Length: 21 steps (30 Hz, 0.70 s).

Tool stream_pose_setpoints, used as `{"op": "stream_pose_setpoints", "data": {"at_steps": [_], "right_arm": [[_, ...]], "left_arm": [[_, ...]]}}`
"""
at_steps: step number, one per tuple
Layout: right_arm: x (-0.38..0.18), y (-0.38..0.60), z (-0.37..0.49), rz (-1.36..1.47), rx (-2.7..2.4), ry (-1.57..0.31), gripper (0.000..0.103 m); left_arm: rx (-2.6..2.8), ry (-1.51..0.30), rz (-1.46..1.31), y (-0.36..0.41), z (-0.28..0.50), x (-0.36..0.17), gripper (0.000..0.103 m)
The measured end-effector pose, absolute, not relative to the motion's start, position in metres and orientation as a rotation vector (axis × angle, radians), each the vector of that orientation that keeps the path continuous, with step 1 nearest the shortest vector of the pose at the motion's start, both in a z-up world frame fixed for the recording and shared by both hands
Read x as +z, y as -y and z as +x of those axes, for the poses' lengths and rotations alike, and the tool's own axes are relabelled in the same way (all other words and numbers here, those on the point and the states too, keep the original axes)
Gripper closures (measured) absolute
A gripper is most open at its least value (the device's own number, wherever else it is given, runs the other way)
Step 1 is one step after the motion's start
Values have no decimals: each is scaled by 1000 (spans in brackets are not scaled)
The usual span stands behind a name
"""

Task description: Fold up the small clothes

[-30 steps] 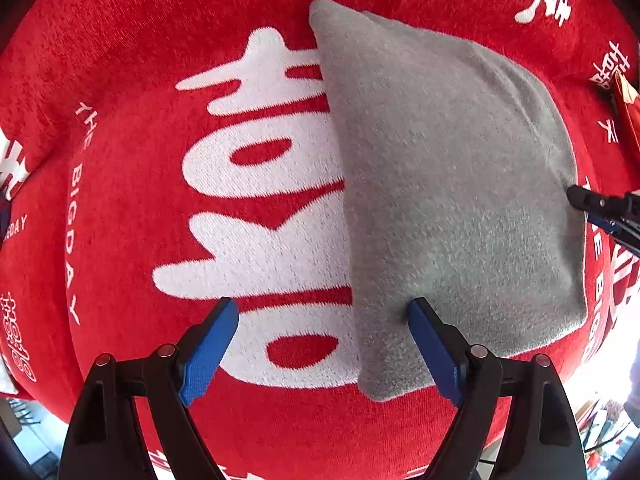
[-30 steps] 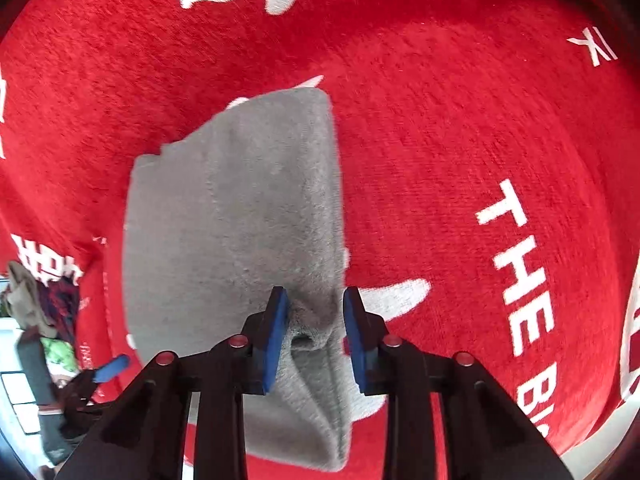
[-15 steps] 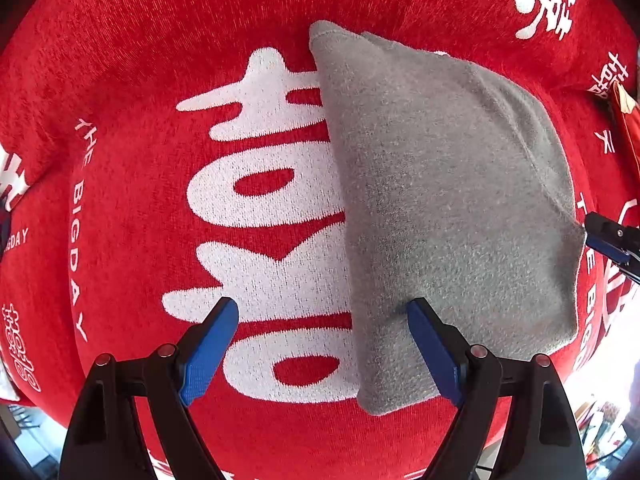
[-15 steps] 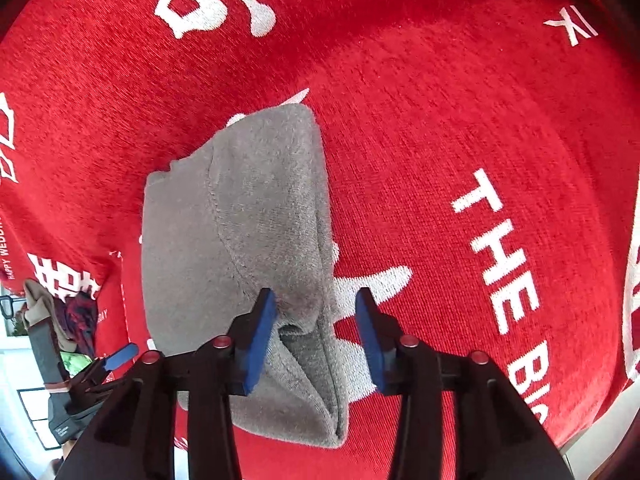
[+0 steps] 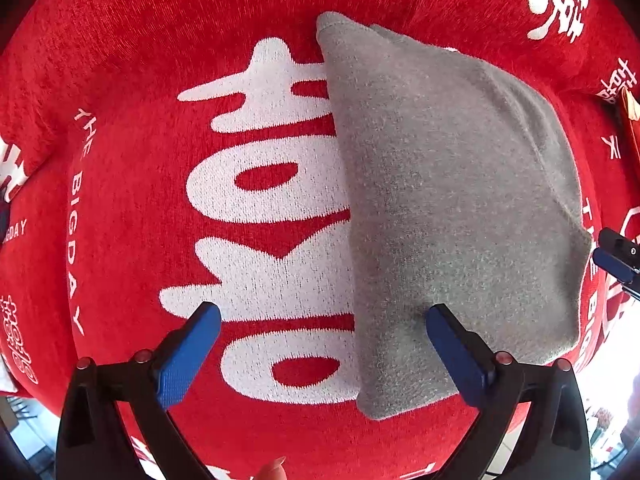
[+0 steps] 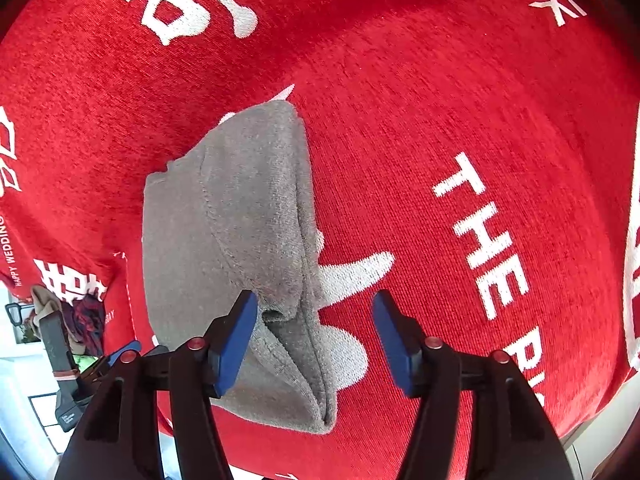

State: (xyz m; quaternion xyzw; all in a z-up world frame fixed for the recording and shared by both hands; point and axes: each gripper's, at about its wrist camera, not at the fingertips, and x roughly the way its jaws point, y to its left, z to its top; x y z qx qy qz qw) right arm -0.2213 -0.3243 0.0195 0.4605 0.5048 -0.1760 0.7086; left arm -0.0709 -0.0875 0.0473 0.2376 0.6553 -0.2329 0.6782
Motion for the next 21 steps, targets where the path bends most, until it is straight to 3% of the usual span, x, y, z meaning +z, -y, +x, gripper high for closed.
{"op": "stream_pose_setpoints", "data": {"at_steps": [9, 17, 21], "right_arm": [[17, 335, -223, 1080, -337, -1092, 39], [-1, 354, -214, 1213, -176, -1060, 39], [-14, 362, -205, 1237, -126, -1052, 39]], "left_arm": [[-548, -1486, 542, 86, -59, 47, 0], [-627, -1481, 320, 88, -18, 64, 0], [-711, -1526, 248, 113, 0, 47, 0]]}}
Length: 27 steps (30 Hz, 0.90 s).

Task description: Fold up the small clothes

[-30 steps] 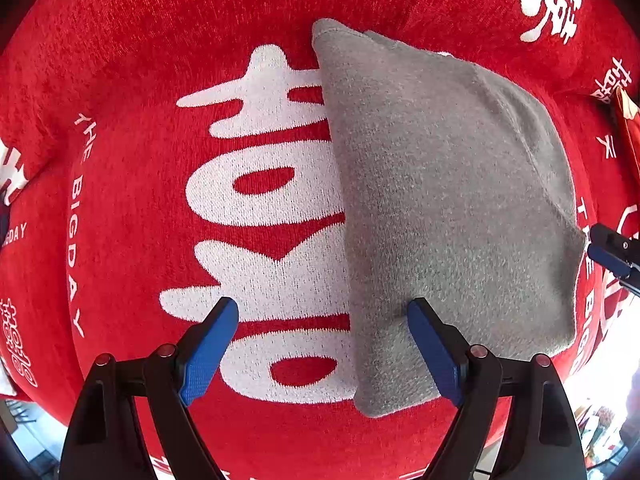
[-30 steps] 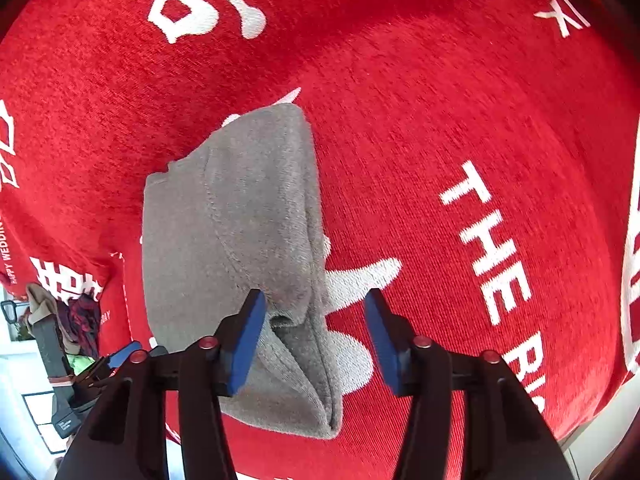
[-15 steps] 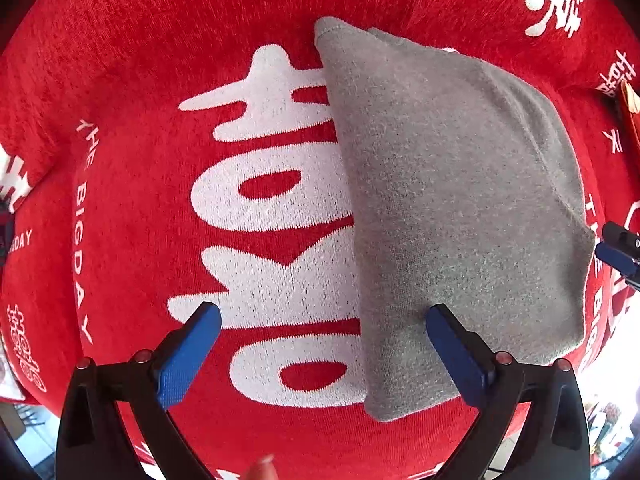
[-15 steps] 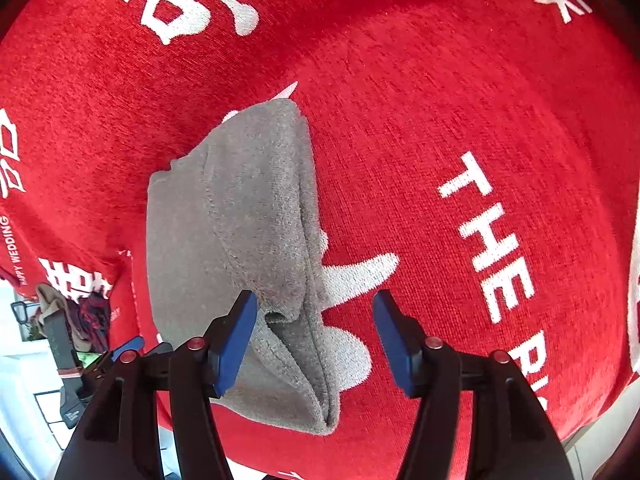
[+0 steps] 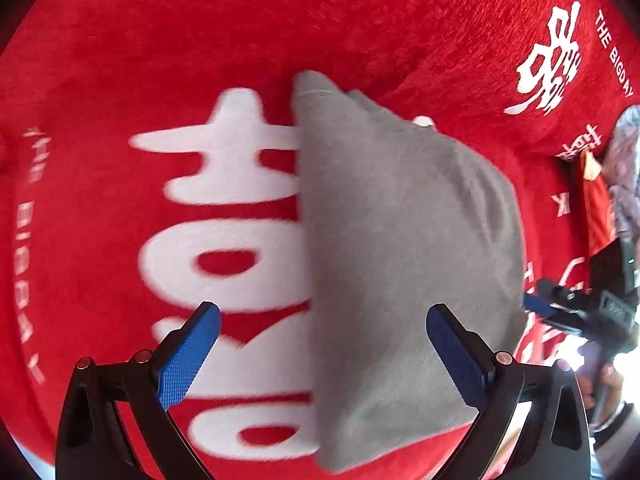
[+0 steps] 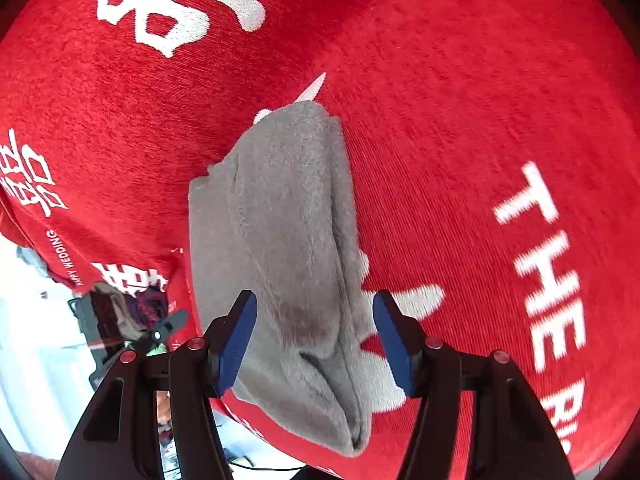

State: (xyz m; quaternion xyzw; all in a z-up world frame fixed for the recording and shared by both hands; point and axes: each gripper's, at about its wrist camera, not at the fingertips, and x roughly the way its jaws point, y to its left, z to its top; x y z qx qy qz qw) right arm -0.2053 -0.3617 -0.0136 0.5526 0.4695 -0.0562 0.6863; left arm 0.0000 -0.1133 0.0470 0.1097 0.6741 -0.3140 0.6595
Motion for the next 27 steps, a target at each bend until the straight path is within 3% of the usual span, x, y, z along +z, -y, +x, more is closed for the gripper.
{"op": "stream_pose_setpoints", "data": {"at_steps": [11, 23, 25, 26, 27], "right_arm": [[-43, 378, -193, 1275, 38, -1058, 39], [-51, 358, -147, 1262, 173, -1021, 35], [-54, 357, -149, 1323, 133, -1032, 42], [-55, 357, -149, 1325, 118, -1046, 60], [-54, 357, -152, 1319, 108, -1054, 67]], "left_arm": [[-856, -1623, 214, 138, 1, 2, 0], [-873, -1574, 249, 165, -6, 0, 1], [-871, -1554, 255, 157, -5, 5, 9], [-874, -1546, 257, 157, -6, 7, 16], [-881, -1532, 261, 155, -7, 11, 25]]}}
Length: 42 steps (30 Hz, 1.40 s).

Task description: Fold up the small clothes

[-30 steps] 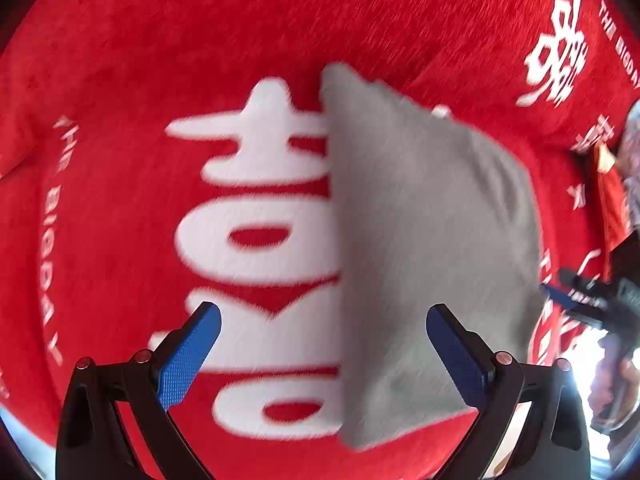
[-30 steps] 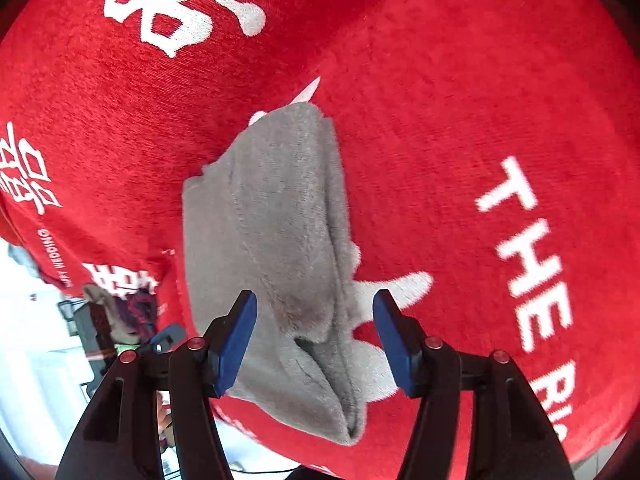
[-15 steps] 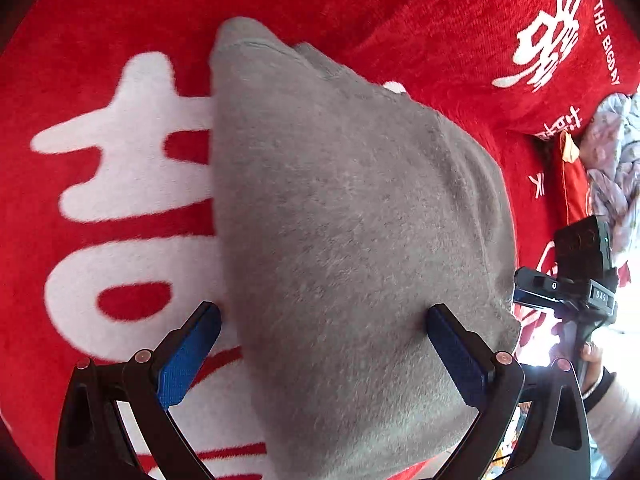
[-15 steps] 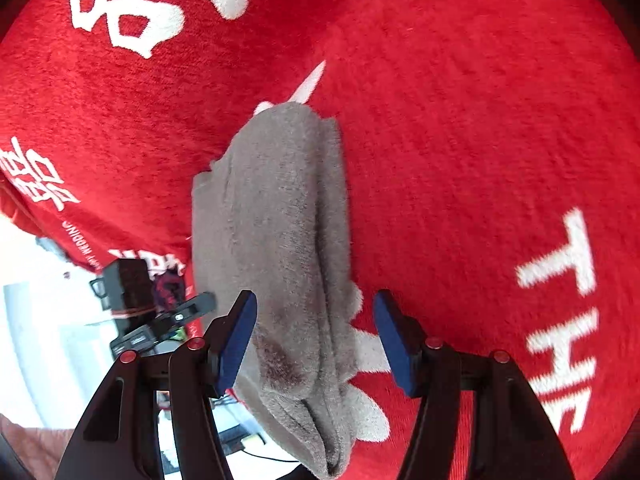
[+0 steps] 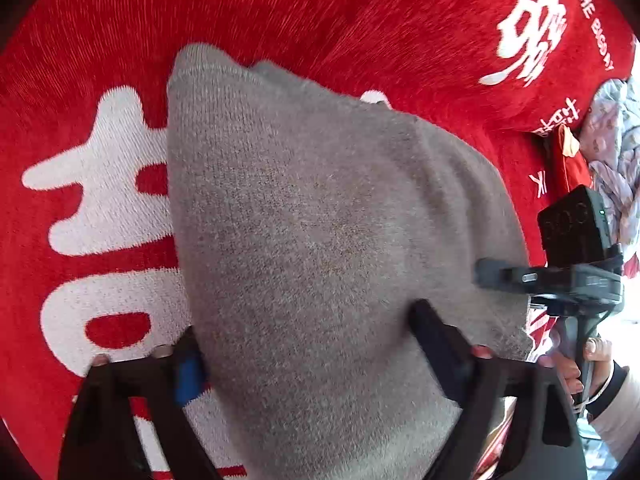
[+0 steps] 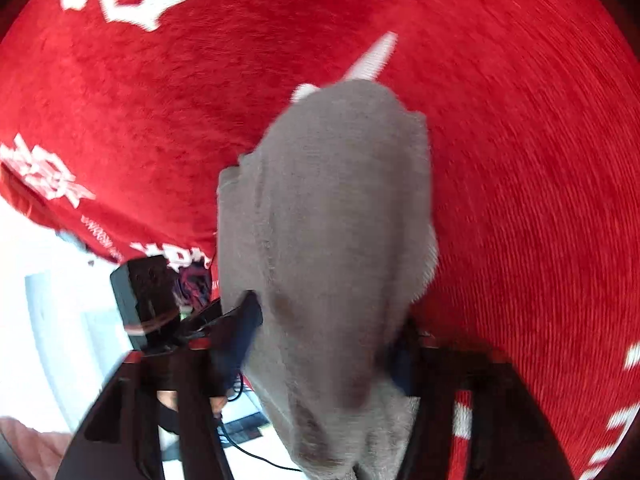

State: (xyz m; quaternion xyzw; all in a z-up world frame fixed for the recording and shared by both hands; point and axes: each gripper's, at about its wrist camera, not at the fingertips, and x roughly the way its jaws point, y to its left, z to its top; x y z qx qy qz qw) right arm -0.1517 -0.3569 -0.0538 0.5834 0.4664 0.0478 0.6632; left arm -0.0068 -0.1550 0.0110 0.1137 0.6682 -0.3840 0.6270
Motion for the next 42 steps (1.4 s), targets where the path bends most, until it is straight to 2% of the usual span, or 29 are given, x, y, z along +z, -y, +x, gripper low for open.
{"op": "stream_pose_setpoints", "data": {"at_steps": [1, 2, 3, 6, 12, 21, 26, 33, 36, 38, 40, 42], "right_arm": [[-51, 357, -154, 1321, 110, -1041, 70], [-46, 355, -156, 1334, 129, -1016, 74], [-41, 352, -156, 1343, 148, -995, 74], [-20, 338, -155, 1344, 195, -946, 75], [13, 304, -151, 1358, 250, -940, 74], [45, 238, -154, 1375, 321, -964, 74], [31, 195, -145, 1401, 349, -997, 74], [0, 155, -119, 1325, 290, -1094, 75], [2, 168, -117, 1235, 182, -1072, 75], [5, 178, -119, 1103, 90, -1108, 74], [2, 179, -117, 882, -33, -1224, 74], [1, 178, -119, 785, -65, -1255, 74]], "left_arm": [[-885, -1522, 263, 155, -7, 15, 35], [-889, -1514, 264, 153, -7, 19, 40], [-893, -1506, 264, 151, -7, 23, 50], [-917, -1497, 230, 142, -4, 37, 56], [-957, -1475, 226, 121, -15, 75, 56], [-934, -1474, 231, 45, -23, 123, 56], [-870, -1502, 241, 7, -24, 117, 56], [-780, -1538, 258, -26, -17, 70, 56], [-744, -1514, 220, -35, -11, 58, 50], [-722, -1492, 217, -42, -8, 51, 41], [-686, -1449, 240, -44, -7, 50, 28], [-675, -1423, 253, -50, -5, 54, 28]]}}
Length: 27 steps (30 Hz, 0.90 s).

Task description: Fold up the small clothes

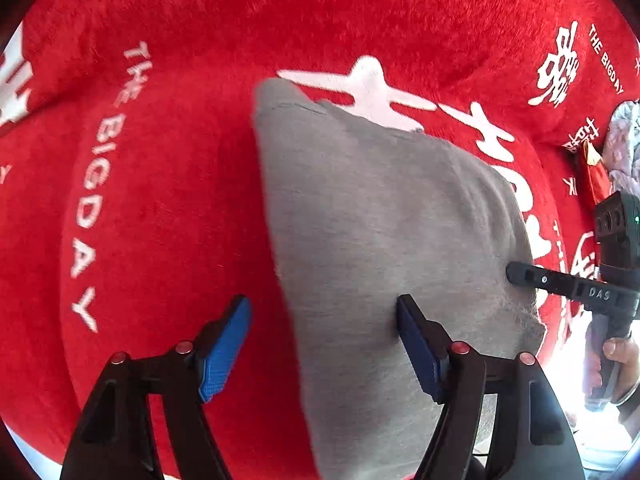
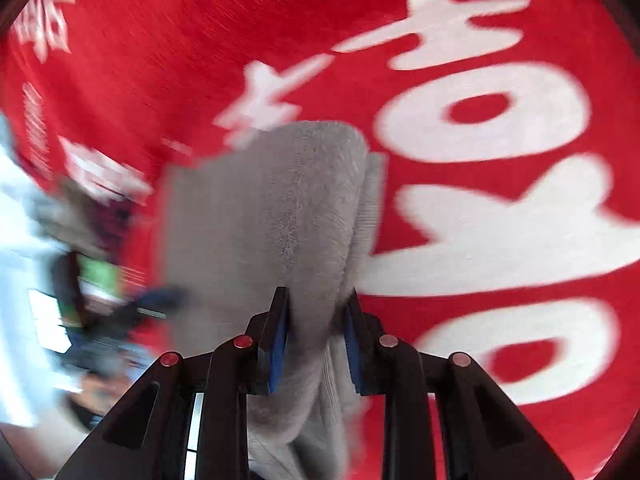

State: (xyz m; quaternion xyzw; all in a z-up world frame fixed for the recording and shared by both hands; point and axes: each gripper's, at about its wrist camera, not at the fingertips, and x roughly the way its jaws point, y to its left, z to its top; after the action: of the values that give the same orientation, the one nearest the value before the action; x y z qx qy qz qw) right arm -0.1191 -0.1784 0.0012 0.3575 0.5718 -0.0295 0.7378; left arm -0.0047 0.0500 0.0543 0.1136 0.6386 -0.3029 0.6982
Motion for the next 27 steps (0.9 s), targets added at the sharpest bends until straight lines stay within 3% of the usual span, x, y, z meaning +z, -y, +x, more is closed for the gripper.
{"op": "stream_pose_setpoints", "data": {"at_steps": [3, 6, 7, 8, 9, 10, 16, 21, 27], "right_arm": [[16, 175, -119, 681, -146, -1264, 63], [30, 175, -126, 655, -208, -1256, 62], [36, 175, -130, 666, -221, -1247, 66], [40, 182, -141, 690, -222, -1233, 81], [44, 182, -144, 714, -219, -1223, 90], [48, 180, -149, 732, -213, -1213, 94], [71, 143, -147, 696, -116, -1198, 94], [41, 122, -137, 647, -116, -1302, 95], [23, 127, -141, 676, -133, -1322, 98]], "left_arm": [[-622, -1371, 303, -55, -6, 65, 28], [-568, -1344, 328, -67, -9, 78, 28], [-557, -1344, 324, -70, -10, 82, 33], [-557, -1348, 312, -73, -11, 86, 39], [-561, -1358, 301, -76, -12, 89, 47], [-567, -1374, 285, -77, -15, 92, 48], [-705, -1372, 226, -54, -41, 109, 48], [-701, -1435, 257, -37, -52, 75, 48], [-693, -1419, 308, -36, -55, 74, 48]]}}
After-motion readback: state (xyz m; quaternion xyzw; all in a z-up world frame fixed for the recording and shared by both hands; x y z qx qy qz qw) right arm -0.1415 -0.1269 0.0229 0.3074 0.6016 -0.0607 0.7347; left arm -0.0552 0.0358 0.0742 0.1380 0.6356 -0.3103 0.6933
